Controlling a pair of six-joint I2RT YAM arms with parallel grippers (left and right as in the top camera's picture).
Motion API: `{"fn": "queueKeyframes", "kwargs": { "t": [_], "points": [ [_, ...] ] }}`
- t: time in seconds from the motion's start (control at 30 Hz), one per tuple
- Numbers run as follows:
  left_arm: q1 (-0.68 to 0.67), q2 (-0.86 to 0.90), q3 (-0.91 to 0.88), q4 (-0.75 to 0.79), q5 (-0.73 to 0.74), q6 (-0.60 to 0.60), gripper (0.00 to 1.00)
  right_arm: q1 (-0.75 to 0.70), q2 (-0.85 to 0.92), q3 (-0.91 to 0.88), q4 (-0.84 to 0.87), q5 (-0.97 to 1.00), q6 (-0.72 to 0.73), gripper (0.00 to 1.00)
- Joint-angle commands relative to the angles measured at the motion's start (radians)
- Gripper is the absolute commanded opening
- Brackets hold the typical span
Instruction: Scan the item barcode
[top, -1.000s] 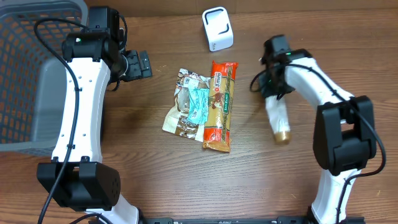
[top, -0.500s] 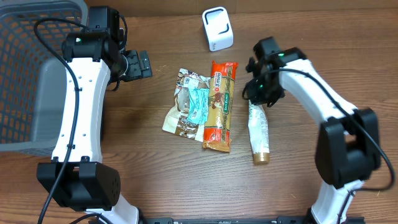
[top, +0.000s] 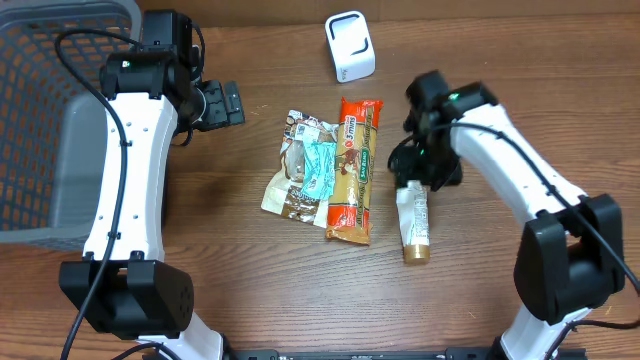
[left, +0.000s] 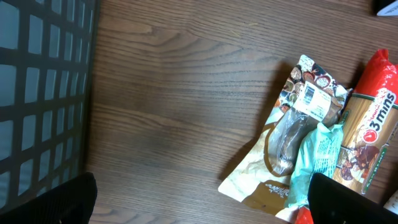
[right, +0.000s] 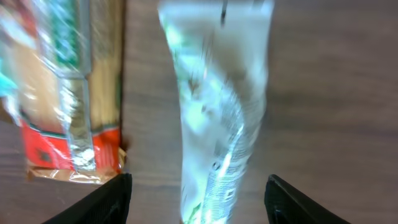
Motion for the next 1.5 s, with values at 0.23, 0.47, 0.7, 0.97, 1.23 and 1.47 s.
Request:
{"fn": "queueKeyframes", "kwargs": {
  "t": [0.23, 0.47, 0.7, 0.97, 1.23, 1.47],
  "points": [
    [-0.002, 0.005, -0.006, 0.001, 0.005, 0.02, 1.0, 0.01, -0.01, -0.233, 0.148, -0.001, 0.159, 0.58],
    [-0.002, 0.005, -0.006, 0.001, 0.005, 0.02, 1.0, 0.012, -0.01, -0.253, 0.25, 0.113, 0.146, 0.19],
    [-0.002, 0.005, -0.006, 0.001, 0.005, 0.02, 1.0, -0.003, -0.011, -0.148, 0.204, 0.267, 0.148, 0.04],
    [-0.002, 0.005, -0.006, 0.001, 0.005, 0.02, 1.0, -0.007, -0.011, -0.053, 0.167, 0.278, 0.649, 0.04],
    [-0.002, 0.005, -0.006, 0.001, 0.005, 0.02, 1.0, -0.001, -0.007, -0.116, 0.171, 0.202, 1.412, 0.13],
    [-0.002, 0.005, -0.006, 0.001, 0.005, 0.02, 1.0, -0.004, -0.006, -0.138, 0.345, 0.22, 1.449, 0.29]
  ]
}}
